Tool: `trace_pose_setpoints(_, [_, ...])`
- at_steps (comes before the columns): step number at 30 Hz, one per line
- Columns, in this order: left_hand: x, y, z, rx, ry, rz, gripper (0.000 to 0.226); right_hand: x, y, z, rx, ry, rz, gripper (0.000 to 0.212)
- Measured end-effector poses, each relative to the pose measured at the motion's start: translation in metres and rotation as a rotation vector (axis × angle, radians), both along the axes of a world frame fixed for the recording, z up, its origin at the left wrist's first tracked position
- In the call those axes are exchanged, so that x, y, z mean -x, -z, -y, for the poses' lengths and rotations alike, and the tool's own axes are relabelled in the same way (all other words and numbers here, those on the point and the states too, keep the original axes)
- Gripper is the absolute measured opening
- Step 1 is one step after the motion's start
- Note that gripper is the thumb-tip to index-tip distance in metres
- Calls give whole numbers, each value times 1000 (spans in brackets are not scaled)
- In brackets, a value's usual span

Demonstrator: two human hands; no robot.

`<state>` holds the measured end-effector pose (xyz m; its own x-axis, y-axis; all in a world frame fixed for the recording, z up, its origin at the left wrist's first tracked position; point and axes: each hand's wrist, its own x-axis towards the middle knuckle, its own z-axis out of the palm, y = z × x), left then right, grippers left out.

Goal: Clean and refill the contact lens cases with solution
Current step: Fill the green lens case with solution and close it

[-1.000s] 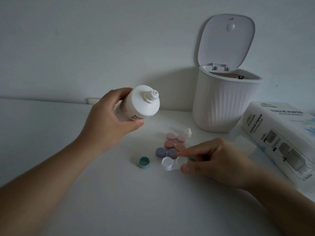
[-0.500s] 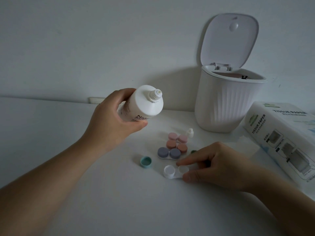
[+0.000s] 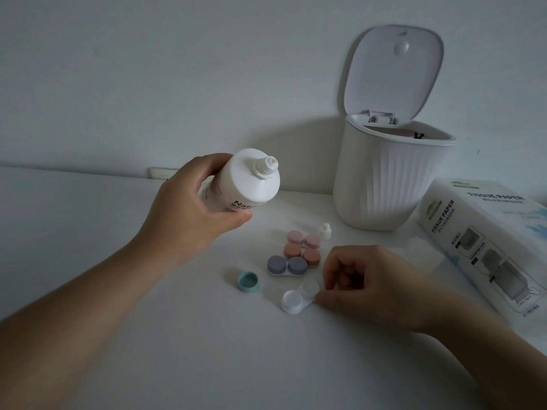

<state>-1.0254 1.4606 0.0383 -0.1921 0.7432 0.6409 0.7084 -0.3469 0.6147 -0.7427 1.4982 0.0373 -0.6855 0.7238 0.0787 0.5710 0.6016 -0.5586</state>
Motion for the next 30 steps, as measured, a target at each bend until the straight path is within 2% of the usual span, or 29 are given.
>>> trace_pose_setpoints(6, [0,0,0,-15,10,-4,63,0,1,1,30,-50,19,13])
trace_pose_setpoints(15, [0,1,-2,-28,19,-10,62,11,3,9,3,-54,84,48])
trace_pose_setpoints(19, [1,3,-2,-28,27,-23,62,16,5,14,-9,-58,57,54])
trace_pose_setpoints(30, [3,5,-5,-29,42,-101,64,16,7,15,-64,-105,-34,30])
